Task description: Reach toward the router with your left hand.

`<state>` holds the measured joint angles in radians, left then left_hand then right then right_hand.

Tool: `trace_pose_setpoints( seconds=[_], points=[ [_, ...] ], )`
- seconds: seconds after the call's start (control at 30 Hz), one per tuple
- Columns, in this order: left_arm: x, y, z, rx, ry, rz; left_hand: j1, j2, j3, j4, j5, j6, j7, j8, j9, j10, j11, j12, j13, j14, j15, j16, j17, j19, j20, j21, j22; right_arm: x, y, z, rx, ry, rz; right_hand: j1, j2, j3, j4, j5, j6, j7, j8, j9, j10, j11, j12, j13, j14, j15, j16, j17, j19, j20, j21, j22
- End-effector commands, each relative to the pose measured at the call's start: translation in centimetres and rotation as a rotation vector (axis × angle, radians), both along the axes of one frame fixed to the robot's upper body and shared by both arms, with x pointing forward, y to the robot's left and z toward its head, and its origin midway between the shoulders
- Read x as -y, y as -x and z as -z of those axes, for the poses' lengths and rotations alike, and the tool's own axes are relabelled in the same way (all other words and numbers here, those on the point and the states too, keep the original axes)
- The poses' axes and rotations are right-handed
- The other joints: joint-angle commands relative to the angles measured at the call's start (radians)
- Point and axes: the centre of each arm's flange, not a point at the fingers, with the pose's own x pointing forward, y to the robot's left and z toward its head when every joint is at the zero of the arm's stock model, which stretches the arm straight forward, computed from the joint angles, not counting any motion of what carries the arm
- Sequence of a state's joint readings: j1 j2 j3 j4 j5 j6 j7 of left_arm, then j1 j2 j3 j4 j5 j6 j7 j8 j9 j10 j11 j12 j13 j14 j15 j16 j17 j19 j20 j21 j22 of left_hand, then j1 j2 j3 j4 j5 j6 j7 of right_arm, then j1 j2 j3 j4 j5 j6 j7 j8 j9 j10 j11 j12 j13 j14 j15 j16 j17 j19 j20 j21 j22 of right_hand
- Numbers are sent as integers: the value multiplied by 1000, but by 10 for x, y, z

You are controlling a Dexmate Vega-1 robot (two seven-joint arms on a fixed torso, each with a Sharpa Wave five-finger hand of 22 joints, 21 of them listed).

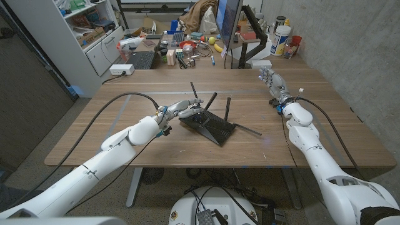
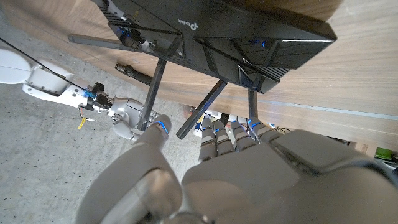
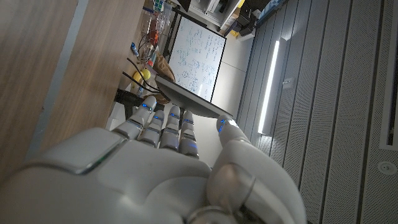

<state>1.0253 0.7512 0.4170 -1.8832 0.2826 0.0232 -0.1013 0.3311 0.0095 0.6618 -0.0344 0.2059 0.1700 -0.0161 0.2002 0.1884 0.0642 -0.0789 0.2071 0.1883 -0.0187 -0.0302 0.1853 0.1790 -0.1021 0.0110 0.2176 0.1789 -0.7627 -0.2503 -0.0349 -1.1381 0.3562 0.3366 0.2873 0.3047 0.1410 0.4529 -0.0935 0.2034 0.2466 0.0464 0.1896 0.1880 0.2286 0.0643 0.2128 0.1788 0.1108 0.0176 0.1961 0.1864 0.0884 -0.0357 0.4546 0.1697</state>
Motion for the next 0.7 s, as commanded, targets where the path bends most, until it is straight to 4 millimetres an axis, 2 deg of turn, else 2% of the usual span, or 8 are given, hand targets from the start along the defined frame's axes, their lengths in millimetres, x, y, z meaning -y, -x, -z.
trace_pose_setpoints(
  seconds=[0.03,0.7],
  points=[
    [2,-2,2,-1,-17,-11,10,5,1,-6,2,8,0,7,2,6,-3,3,5,8,-22,4,2,-5,5,-6,4,3,2,3,-1,-5,5,-2,-4,3,-2,3,6,-4,4,2,9,-1,-3,5,7,2,0,2,14,-14,-2,5],
    [0,-3,9,-2,-12,-13,12,6,0,-7,1,12,0,6,2,7,-3,2,5,9,-22,3,2,-4,6,-7,4,-2,1,3,3,7,-2,-2,-3,3,-2,3,7,-5,5,2,10,1,-3,5,9,4,0,2,17,-13,-9,5]
  ],
)
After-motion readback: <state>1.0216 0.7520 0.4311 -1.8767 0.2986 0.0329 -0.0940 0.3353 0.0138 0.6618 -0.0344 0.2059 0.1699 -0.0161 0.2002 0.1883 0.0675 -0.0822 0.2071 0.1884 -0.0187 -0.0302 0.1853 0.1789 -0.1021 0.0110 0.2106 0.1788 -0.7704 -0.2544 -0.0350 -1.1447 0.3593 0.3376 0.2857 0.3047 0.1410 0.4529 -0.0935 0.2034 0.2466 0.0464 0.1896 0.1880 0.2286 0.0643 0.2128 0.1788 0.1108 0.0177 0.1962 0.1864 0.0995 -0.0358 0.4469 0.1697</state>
